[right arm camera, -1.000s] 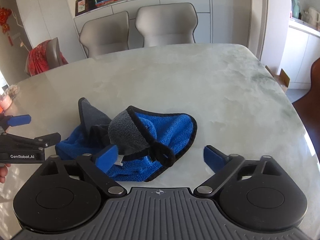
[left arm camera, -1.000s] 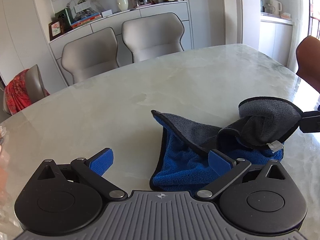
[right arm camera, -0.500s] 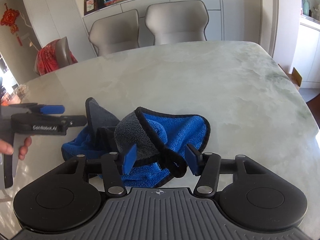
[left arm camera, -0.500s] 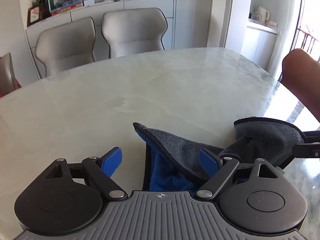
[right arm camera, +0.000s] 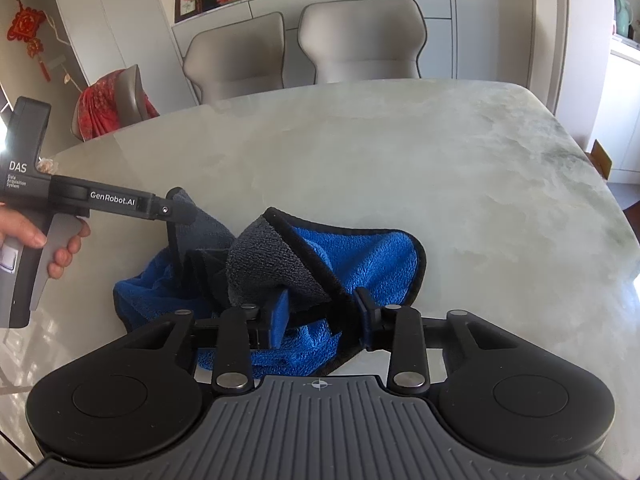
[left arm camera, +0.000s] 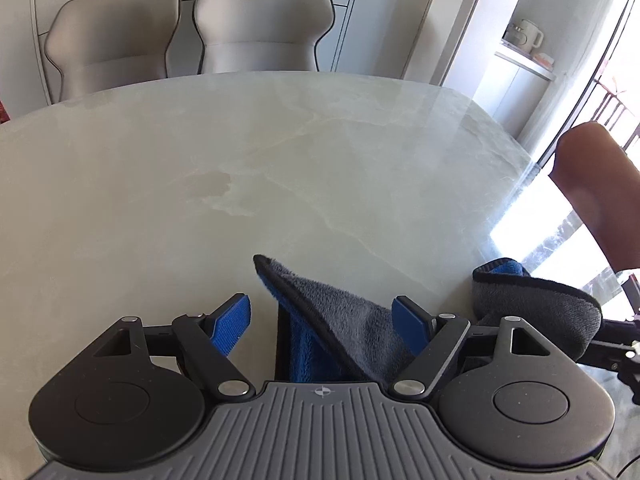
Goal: Fold towel
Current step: 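Lower the left gripper onto a towel edge while the right gripper grasps another edge, then lift the towel with both grippers and spread it flat, grey side up, then lay the towel down and open both grippers, releasing its edge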
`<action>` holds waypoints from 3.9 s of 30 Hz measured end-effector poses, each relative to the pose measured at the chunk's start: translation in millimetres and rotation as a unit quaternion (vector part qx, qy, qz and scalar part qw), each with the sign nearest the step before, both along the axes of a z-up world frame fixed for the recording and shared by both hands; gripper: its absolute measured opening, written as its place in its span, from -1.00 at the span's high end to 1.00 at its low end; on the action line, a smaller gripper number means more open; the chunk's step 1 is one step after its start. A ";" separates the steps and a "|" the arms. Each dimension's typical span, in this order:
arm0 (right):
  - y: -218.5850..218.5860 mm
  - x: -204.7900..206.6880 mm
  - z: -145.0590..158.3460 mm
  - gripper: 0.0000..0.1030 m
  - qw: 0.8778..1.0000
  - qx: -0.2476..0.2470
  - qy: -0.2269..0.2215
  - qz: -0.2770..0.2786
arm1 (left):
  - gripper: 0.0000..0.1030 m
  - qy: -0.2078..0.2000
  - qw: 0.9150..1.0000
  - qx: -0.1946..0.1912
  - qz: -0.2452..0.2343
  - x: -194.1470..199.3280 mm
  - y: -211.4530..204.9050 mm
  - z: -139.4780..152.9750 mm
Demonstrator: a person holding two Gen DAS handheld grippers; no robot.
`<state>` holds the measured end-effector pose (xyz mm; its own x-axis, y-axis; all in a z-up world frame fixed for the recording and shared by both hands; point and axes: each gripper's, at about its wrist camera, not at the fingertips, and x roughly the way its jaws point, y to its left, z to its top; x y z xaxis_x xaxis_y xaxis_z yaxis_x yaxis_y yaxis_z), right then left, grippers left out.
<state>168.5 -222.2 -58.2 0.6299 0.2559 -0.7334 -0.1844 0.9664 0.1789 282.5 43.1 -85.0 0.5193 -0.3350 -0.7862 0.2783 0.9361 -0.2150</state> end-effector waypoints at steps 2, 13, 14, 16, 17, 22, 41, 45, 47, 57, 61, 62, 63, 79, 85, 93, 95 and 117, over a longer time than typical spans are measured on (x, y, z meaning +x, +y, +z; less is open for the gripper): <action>1.6 -2.2 0.0 0.47 1.000 -0.002 -0.003 0.002 | -0.56 0.007 1.000 -0.005 0.002 3.5 1.8 -1.8; 10.3 -14.2 0.2 0.76 1.000 -0.013 -0.017 0.015 | 0.42 0.034 0.999 -0.024 -0.010 12.7 1.0 -8.5; 10.4 -14.6 0.4 0.78 1.000 -0.013 -0.018 0.015 | 0.52 0.033 0.999 -0.023 -0.011 12.1 0.7 -8.3; -0.6 3.4 -6.4 0.80 1.000 -0.018 -0.017 0.017 | 0.65 0.026 0.999 -0.017 -0.013 10.0 -0.2 -6.0; -1.1 3.4 -6.3 0.82 1.000 -0.018 -0.018 0.016 | 0.71 0.024 1.000 -0.015 -0.013 9.6 -0.4 -5.0; -1.7 1.4 -3.9 0.85 1.000 -0.013 -0.024 0.016 | 0.85 0.018 1.000 -0.021 -0.011 2.3 2.8 2.5; -36.0 -23.4 44.5 0.88 0.996 0.040 -0.082 -0.021 | 0.92 -0.053 0.995 -0.074 0.029 -48.8 34.1 69.0; -54.9 -27.9 65.3 0.88 0.991 0.075 -0.099 -0.041 | 0.92 -0.068 0.994 -0.077 0.035 -50.9 38.3 84.9; -63.1 -23.1 85.1 0.88 0.988 0.079 -0.126 -0.043 | 0.92 -0.080 0.993 -0.075 0.035 -51.3 38.7 96.0; -67.0 23.0 150.7 0.88 0.973 0.054 -0.223 -0.037 | 0.92 -0.157 0.986 -0.049 0.039 -32.7 32.8 157.8; -68.1 29.7 172.3 0.88 0.965 0.052 -0.256 -0.037 | 0.91 -0.190 0.981 -0.032 0.036 -33.3 27.6 183.1; -68.7 28.6 174.3 0.88 0.964 0.053 -0.259 -0.037 | 0.91 -0.194 0.980 -0.030 0.034 -36.7 27.0 186.9; -69.4 27.5 176.2 0.88 0.963 0.054 -0.261 -0.037 | 0.91 -0.197 0.979 -0.028 0.032 -40.4 26.5 190.6; -84.1 -104.0 70.6 0.88 0.995 0.054 -0.069 -0.056 | 0.90 -0.060 0.996 -0.042 0.043 -178.7 26.3 97.9; -85.4 -136.7 29.2 0.88 0.997 0.050 0.010 -0.059 | 0.88 -0.002 0.998 -0.027 0.048 -213.3 26.6 57.7; -82.2 -157.8 -7.0 0.88 0.994 0.043 0.079 -0.058 | 0.84 0.047 0.997 -0.015 0.054 -231.9 29.3 18.3; -81.7 -162.3 -12.8 0.88 0.993 0.044 0.092 -0.056 | 0.83 0.054 0.997 -0.012 0.058 -236.1 34.3 12.3; -93.3 -167.0 -18.5 0.87 0.991 -0.002 0.115 -0.072 | 0.79 0.096 0.994 0.006 0.057 -255.5 62.8 -0.6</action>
